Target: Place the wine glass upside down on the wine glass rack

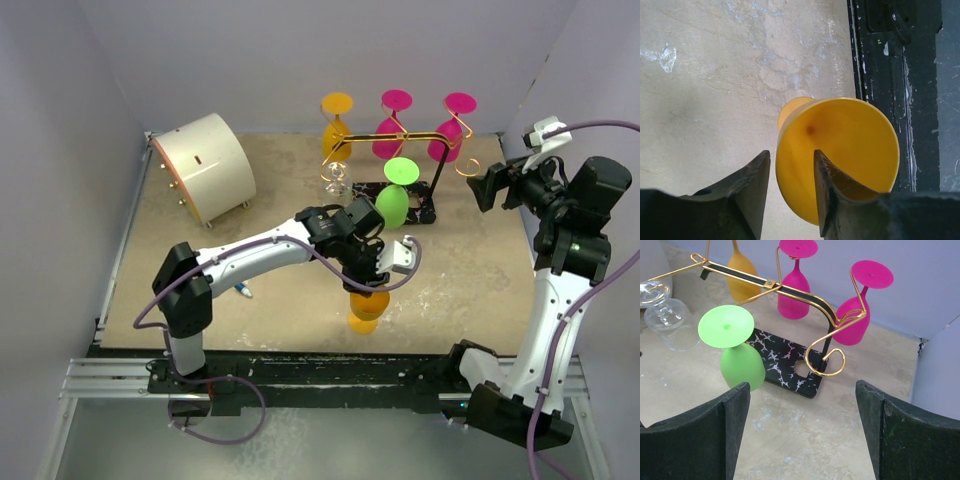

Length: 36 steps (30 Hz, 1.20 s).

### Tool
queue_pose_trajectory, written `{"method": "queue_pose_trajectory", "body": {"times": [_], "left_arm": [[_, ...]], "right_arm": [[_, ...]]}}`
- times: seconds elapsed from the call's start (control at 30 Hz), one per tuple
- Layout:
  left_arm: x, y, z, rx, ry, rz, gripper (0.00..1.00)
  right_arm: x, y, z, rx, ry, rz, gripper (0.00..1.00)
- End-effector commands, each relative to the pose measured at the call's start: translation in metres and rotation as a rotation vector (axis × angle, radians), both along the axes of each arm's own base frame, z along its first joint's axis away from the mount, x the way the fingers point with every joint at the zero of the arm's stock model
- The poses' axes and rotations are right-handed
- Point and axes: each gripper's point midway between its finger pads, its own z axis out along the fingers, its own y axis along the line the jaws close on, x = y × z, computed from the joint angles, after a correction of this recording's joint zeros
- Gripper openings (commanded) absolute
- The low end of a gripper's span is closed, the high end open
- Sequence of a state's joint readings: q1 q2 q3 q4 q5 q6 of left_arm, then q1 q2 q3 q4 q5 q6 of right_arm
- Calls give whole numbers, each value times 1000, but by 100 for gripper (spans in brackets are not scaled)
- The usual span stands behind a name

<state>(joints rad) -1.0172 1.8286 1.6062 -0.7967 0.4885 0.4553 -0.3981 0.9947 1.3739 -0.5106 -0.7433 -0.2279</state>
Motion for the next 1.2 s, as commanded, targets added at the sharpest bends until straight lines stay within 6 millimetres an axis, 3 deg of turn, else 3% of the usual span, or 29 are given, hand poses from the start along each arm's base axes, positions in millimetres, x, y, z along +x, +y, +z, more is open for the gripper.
{"method": "queue_pose_trajectory", "body": {"times": [0.0,0.17,0.4,0.5,0.73,1.0,1.17], "left_arm": [[4,-11,16,-44,-20,-11,38],[0,-11,23,-54,-11,-33,17],[-12,-3,49,-102,-21,-82,0],[-21,3,70,-146,-27,-109,0],[-24,29,137,-311,-25,-88,0],[5,91,232,-612,87,84,0],[16,105,268,-667,43,173,0]], "right_arm": [[1,-6,12,-23,-46,-36,89],[5,-9,11,-21,-39,-43,90],[8,-12,6,-5,-29,-51,89],[8,-12,4,12,-21,-62,90],[10,-18,19,27,5,-98,89],[10,3,40,110,-25,10,85],[8,20,49,191,-23,96,81]]}}
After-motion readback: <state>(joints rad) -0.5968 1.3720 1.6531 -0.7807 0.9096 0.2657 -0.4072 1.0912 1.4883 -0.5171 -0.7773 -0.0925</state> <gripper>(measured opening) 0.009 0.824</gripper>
